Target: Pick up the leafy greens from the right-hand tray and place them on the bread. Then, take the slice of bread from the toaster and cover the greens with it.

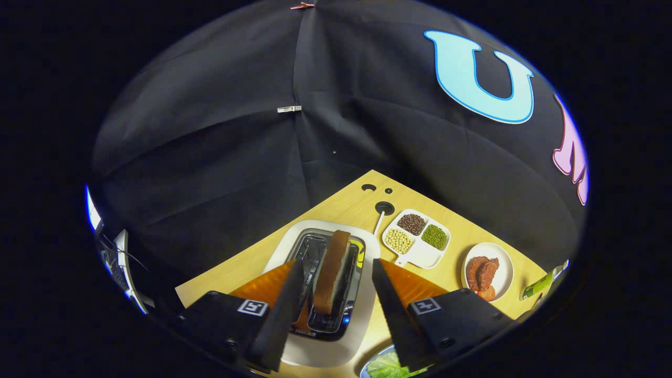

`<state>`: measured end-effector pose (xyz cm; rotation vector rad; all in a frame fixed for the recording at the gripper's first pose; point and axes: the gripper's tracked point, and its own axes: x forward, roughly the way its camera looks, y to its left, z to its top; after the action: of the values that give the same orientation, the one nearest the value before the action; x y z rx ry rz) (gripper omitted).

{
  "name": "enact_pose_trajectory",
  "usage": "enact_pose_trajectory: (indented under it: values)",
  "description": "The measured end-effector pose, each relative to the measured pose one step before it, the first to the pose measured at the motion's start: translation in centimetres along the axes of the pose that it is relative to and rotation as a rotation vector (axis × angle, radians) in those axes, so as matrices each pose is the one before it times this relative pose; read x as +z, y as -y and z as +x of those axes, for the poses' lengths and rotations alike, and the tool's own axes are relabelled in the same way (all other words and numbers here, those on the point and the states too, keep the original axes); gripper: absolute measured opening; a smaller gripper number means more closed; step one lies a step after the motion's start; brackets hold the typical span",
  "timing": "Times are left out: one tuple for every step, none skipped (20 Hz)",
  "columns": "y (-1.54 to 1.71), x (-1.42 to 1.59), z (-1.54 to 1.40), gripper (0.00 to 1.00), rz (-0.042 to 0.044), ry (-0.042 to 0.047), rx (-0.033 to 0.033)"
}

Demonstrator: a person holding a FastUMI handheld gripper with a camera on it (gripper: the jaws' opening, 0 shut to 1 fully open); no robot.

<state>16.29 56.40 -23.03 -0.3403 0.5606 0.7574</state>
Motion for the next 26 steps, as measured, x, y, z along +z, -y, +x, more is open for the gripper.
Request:
enact_pose_trajectory:
  values:
    - [-0.189,-0.222,0.245,0.71,0.00032,-0.00785,0.00072]
    - [-0.166,-0.011,0.078,0.62,-0.00167,-0.00476,0.00145]
    - [-0.083,-0.049,0.080,0.53,-0.00259,-0.00336,-0.00537]
    - [0.055,0.002,0.008,0.44,-0.00303,-0.00339,-0.00505]
    - [0.043,-0.125,0.197,0.35,0.00046,-0.00494,-0.00694]
    - [0.211,-0.148,-0.017,0.30,0.00299,-0.00742,-0.01121]
    - [0.280,0.017,-0.023,0.25,0.00587,-0.00229,-0.00951]
    - [0.027,0.107,0.022,0.19,0.00563,-0.00125,0.00320]
    - [0.061,-0.032,-0.033,0.18,0.00521,-0.00280,0.00155]
    - [0.153,-0.006,-0.045,0.16,0.00285,-0.00056,0.00034]
    - [0.028,0.065,-0.096,0.14,0.00427,0.00130,0.00425]
    - [0.006,0.346,-0.268,0.14,0.00412,0.00728,-0.00041]
    - [-0.256,0.381,-0.442,0.14,0.00139,0.01290,0.00593]
    - [-0.183,0.339,-0.335,0.14,-0.00073,0.00859,0.00889]
    - [0.004,0.240,-0.532,0.14,-0.00003,0.00997,0.00430]
    - [-0.026,0.431,-0.505,0.14,-0.00108,0.00895,0.00819]
    - [-0.013,0.424,-0.571,0.14,0.00026,0.00889,0.00419]
    - [0.108,0.512,-0.777,0.14,0.00219,0.01384,0.00133]
    - [0.388,0.608,-0.764,0.14,0.00395,0.01722,-0.00924]
    - [0.324,0.461,-0.739,0.14,0.00718,0.01494,-0.00116]
    - [0.138,0.431,-0.762,0.14,0.01124,0.01447,0.00602]
    - [0.304,0.485,-0.841,0.14,0.01135,0.01229,0.00130]
    - [0.551,0.535,-0.945,0.14,0.00751,0.01484,-0.00238]
    - [0.708,0.540,-0.883,0.14,0.00378,0.01630,-0.01065]
    - [0.745,0.272,-0.869,0.14,0.00679,0.01178,-0.01124]
    - [0.792,0.373,-0.737,0.14,0.01013,0.01085,-0.01338]
